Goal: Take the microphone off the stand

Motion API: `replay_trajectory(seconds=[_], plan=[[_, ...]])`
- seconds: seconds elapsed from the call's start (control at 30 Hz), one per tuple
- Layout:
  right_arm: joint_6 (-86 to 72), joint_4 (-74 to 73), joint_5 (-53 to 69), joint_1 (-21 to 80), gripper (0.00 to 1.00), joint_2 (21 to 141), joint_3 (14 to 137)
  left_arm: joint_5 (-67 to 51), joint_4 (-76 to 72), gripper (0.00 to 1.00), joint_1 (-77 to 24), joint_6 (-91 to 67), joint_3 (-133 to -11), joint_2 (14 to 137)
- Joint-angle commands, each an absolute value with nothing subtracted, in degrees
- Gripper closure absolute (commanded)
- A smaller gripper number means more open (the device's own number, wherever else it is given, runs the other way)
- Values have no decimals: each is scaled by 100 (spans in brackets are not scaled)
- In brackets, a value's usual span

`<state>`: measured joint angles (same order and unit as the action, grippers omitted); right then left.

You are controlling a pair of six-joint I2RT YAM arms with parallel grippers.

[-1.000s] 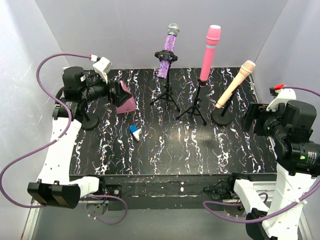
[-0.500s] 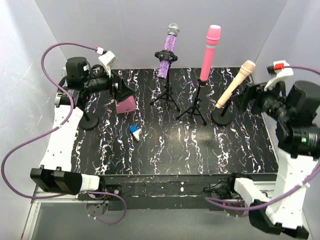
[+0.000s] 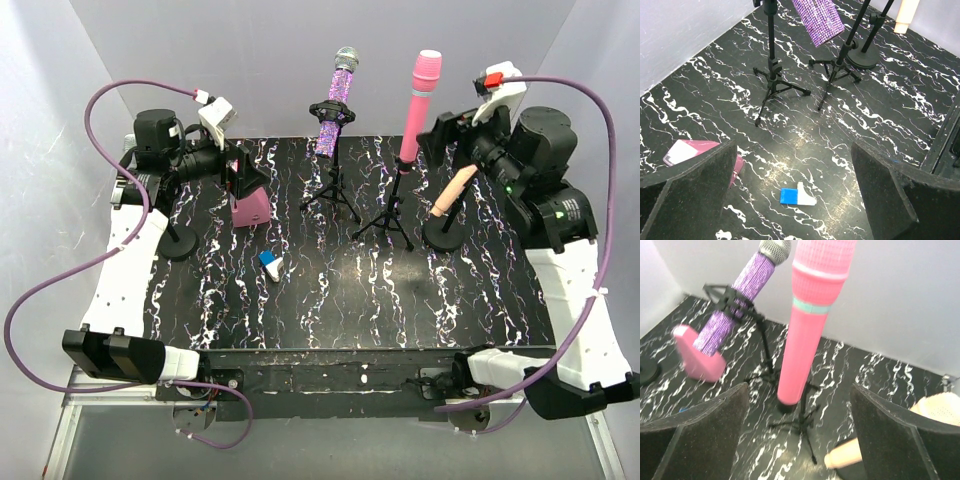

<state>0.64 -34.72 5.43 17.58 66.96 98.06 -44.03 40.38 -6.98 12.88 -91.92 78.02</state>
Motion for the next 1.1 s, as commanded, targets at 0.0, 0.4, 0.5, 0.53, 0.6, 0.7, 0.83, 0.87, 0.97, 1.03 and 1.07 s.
replay_trajectory(seconds=[0.0,0.4,0.5,0.53,0.6,0.7,0.83,0.87,0.97,1.03,1.07], plan=[[192,-1629,-657,2187,12,6715,9617,-4351,4148,2,-721,1459,-9475,7673],[396,-817,-2652,2988,23,7672,9992,-4254,4175,2,-721,1529,-9554,7761],[360,-817,-2760,2988,25,7804,10046,-4271,4166,2,-721,1538,-9562,7822],[317,-843,-2777,2988,26,7848,10028,-4289,4166,2,-721,1538,-9571,7831],[281,-922,-2786,2988,28,7936,10037,-4306,4140,2,-721,1512,-9563,7849],[220,-1028,-2707,2988,36,7998,10011,-4333,4096,2,-721,1442,-9589,7884],[237,-1204,-2470,2988,53,7928,9976,-4412,4087,2,-729,1406,-9606,7910],[272,-1230,-2435,2980,61,7867,9941,-4430,4087,2,-729,1380,-9624,7928],[290,-1379,-2347,2971,99,7639,9835,-4544,4087,2,-800,1362,-9659,7989],[238,-1572,-1997,2945,99,7480,9817,-4684,4052,2,-861,1362,-9738,8033],[211,-1686,-1769,2936,99,7401,9800,-4745,4026,2,-914,1336,-9773,8042]])
